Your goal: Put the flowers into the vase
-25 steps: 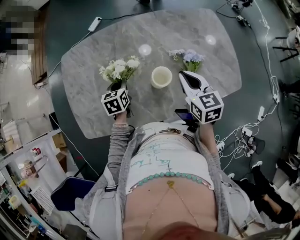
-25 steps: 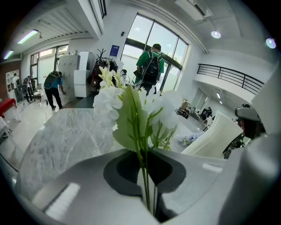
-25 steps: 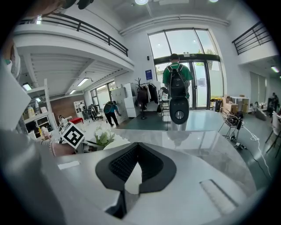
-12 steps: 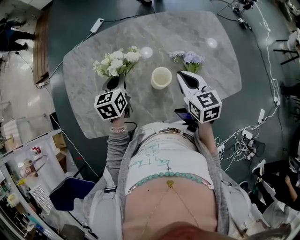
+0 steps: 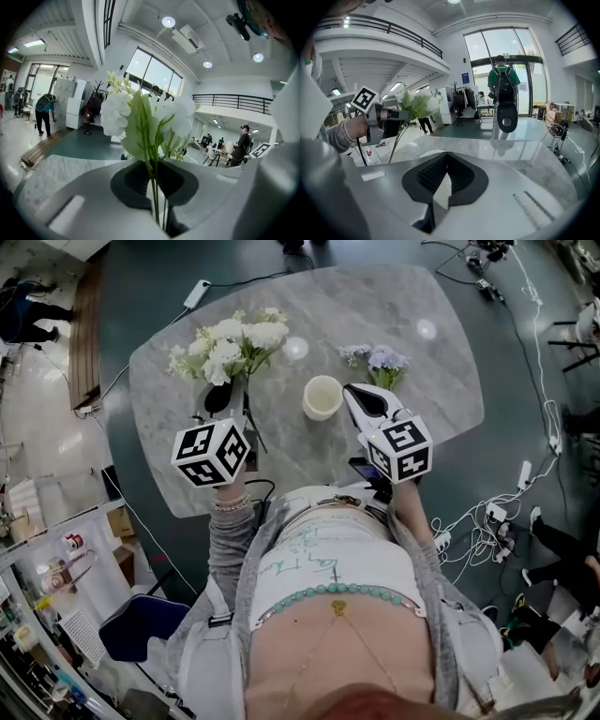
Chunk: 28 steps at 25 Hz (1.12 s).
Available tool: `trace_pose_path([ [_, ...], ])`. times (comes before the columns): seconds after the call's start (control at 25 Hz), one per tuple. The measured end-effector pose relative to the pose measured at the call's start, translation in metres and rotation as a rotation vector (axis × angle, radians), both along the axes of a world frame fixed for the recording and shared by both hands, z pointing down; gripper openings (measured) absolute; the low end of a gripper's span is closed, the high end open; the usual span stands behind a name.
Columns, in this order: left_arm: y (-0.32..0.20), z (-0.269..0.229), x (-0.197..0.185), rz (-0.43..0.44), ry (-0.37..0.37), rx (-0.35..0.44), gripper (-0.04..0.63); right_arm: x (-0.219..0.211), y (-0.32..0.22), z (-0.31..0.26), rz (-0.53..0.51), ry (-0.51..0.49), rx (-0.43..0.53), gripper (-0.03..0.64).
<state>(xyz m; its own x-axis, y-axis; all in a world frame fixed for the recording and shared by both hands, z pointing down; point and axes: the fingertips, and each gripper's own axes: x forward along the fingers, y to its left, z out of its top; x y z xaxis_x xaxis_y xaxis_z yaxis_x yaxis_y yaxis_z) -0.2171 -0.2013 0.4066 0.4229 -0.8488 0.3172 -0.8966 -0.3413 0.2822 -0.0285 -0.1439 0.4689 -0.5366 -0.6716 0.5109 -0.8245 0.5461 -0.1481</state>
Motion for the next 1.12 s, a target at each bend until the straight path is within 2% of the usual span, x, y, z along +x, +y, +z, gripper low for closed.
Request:
trace_pose_path([
  [0.6,-0.014,-0.084,0.037,0.097,0.030,0.166,0.014,-0.007,-0.001,0.010,-0.020,0.006,-0.020,0.028],
  [0.92,-0.021,-0.138,0.069,0.149,0.127,0.288,0.014,-0.003,0.002,0.016,-0.030,0.021,-0.031,0.028],
  [1.12,-0.024,-0.140,0.092,0.174,0.188,0.334,0.014,0.001,0.001,0.028,-0.032,0.018,-0.028,0.028],
])
